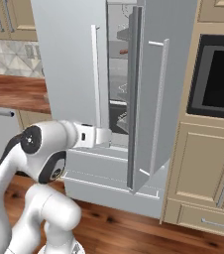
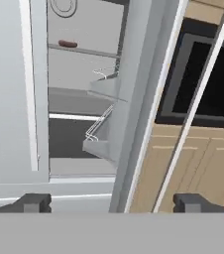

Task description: Move the hot dog bun to the plate on the dining table and place the condiment next to that plate. Then navigate to the fridge and take the sausage and place it on the plate as well.

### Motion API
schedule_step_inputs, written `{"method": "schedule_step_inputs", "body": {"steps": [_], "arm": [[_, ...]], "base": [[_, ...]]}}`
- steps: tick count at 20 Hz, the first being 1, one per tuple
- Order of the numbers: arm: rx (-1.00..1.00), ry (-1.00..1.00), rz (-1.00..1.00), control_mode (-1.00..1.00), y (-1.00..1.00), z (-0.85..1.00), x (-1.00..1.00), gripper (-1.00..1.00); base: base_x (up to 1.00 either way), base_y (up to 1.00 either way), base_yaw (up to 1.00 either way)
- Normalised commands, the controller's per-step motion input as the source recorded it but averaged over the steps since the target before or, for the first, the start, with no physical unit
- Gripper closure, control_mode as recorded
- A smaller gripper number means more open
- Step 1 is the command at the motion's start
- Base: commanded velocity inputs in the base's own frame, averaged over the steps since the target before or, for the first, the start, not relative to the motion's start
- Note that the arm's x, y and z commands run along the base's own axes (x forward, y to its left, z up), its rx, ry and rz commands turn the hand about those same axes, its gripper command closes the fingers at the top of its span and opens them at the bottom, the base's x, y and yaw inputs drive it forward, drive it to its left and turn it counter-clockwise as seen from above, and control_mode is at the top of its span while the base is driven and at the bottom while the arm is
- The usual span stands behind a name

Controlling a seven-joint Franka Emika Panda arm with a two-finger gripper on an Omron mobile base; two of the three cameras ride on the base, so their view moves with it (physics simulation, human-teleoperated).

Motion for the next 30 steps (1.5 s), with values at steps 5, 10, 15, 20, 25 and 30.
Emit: {"method": "schedule_step_inputs", "body": {"steps": [5,10,15,20,25,30], "arm": [[-0.21,0.08,-0.05,-1.00,1.00,0.39,0.40,-1.00],[-0.20,0.04,-0.11,-1.00,0.84,0.13,0.80,-1.00],[-0.26,0.01,-0.21,-1.00,0.13,-0.02,1.00,-1.00],[-0.17,0.09,-0.19,-1.00,-0.30,-0.08,1.00,-1.00],[-0.04,0.08,-0.07,-1.00,-0.66,-0.03,0.65,-1.00],[0.00,0.00,0.00,-1.00,-0.70,-0.02,0.45,-1.00]], "base": [[0.00,0.00,0.00],[0.00,0.00,0.00],[0.00,0.00,0.00],[0.00,0.00,0.00],[0.00,0.00,0.00],[0.00,0.00,0.00]]}}
